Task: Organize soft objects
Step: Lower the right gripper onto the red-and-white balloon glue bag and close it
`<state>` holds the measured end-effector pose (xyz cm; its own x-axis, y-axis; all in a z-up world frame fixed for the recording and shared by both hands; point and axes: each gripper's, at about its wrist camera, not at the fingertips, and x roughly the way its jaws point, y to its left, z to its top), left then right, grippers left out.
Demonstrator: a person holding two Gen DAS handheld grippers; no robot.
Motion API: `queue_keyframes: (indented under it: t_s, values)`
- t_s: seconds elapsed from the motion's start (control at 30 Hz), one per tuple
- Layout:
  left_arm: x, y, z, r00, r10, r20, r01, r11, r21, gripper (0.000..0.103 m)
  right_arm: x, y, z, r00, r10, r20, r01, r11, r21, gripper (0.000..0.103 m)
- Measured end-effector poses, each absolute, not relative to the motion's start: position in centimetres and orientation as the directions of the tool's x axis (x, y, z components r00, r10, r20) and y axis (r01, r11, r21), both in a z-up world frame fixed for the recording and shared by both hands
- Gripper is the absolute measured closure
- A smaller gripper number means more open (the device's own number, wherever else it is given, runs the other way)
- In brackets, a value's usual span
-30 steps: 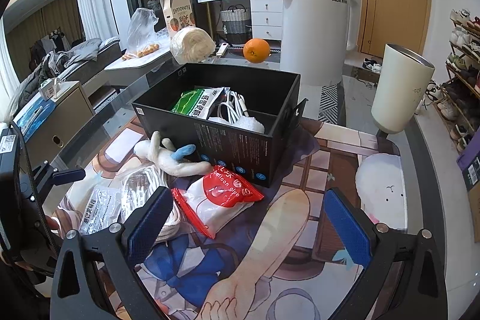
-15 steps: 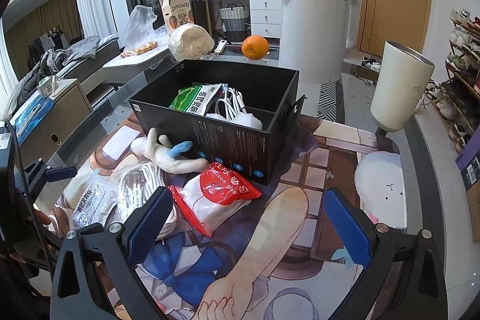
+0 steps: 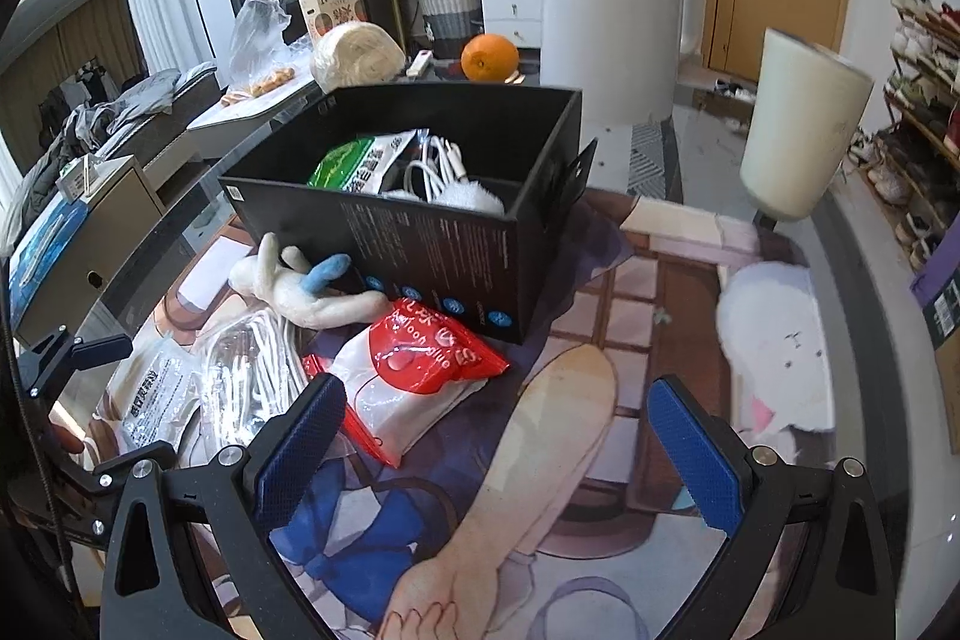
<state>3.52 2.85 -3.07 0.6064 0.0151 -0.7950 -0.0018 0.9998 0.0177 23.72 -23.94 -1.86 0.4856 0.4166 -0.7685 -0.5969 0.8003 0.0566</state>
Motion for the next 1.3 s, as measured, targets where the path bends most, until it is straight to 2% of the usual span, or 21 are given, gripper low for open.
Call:
queue_keyframes:
  t_s: [0.6,0.93,1.3]
  values:
    - [3.6,2.8,-3.2,0.596,-0.010,-0.803,0.012,1.000,-0.003,0.000,25.3,-19.8,-4.2,0.421,0.349,-0.837,-0.587,0.809,0.042,0.001]
    - [3.7,2.6,-3.3,0.597,-0.007,-0.802,0.013,1.000,0.000,0.000,25.0,-23.3,-3.7,0.440,0.349,-0.828,-0.550,0.833,0.059,0.001]
    - [3.6,2.6,-3.3,0.594,-0.014,-0.804,0.014,1.000,-0.007,0.000,25.0,-21.1,-4.1,0.426,0.354,-0.833,-0.563,0.824,0.062,0.001]
